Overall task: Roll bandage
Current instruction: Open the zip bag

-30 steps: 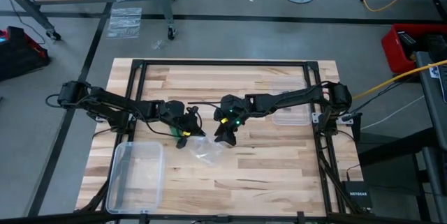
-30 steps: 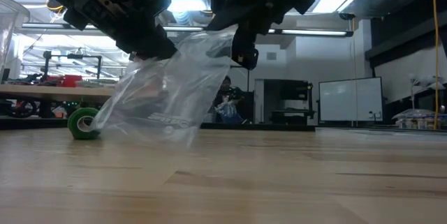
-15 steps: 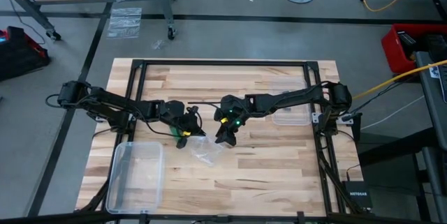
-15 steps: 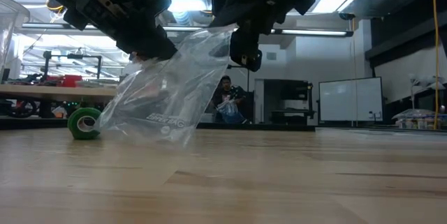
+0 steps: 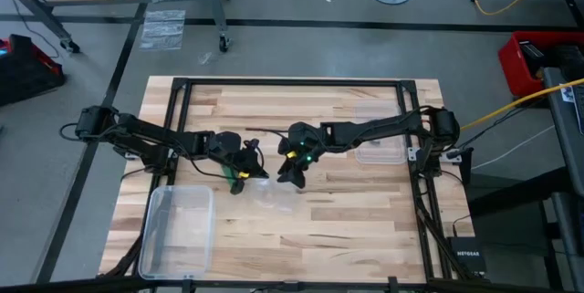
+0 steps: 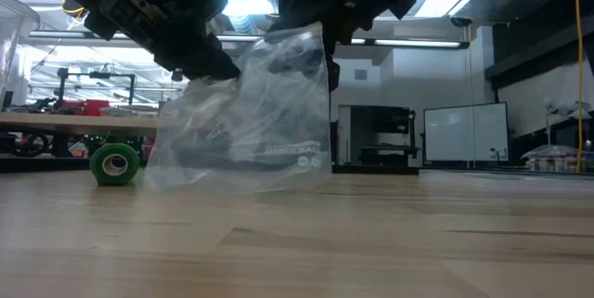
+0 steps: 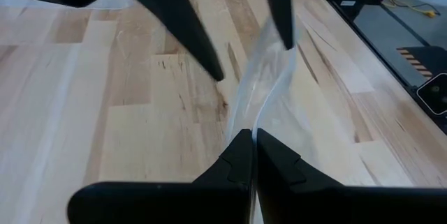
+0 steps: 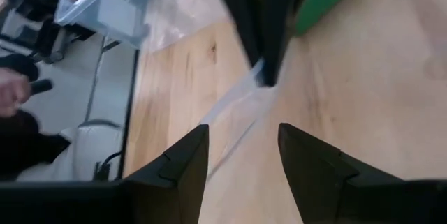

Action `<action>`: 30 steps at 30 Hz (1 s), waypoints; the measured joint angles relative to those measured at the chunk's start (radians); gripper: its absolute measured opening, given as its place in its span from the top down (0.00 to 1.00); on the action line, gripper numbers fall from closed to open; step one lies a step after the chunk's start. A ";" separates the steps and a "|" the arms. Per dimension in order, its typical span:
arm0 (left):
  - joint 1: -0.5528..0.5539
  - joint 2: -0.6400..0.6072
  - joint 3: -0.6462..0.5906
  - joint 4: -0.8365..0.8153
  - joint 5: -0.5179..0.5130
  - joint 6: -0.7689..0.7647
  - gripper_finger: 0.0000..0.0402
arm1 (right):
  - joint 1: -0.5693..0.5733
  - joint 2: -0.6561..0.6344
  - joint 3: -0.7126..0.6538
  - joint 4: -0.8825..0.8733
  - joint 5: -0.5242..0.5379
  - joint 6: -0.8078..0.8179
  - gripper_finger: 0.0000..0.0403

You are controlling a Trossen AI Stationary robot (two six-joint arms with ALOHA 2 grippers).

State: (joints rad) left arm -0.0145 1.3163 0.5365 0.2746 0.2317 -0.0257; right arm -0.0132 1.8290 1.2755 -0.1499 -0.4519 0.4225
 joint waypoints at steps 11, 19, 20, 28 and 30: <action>0.001 0.000 0.000 0.006 0.000 0.000 1.00 | 0.001 0.003 0.000 -0.066 -0.090 0.005 0.56; 0.001 0.000 0.000 0.011 0.000 0.000 1.00 | 0.001 0.045 0.000 -0.031 -0.110 0.052 0.56; 0.001 0.000 0.000 0.010 0.000 0.000 1.00 | 0.001 0.052 0.000 -0.030 -0.122 0.070 0.56; 0.001 0.000 0.000 0.012 0.000 0.000 1.00 | 0.001 0.060 0.000 0.012 -0.144 0.093 0.56; 0.001 0.000 0.000 0.014 0.000 0.000 1.00 | 0.001 0.061 0.000 0.022 -0.146 0.099 0.56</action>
State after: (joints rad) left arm -0.0132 1.3163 0.5362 0.2888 0.2314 -0.0260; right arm -0.0124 1.8896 1.2758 -0.1280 -0.5980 0.5210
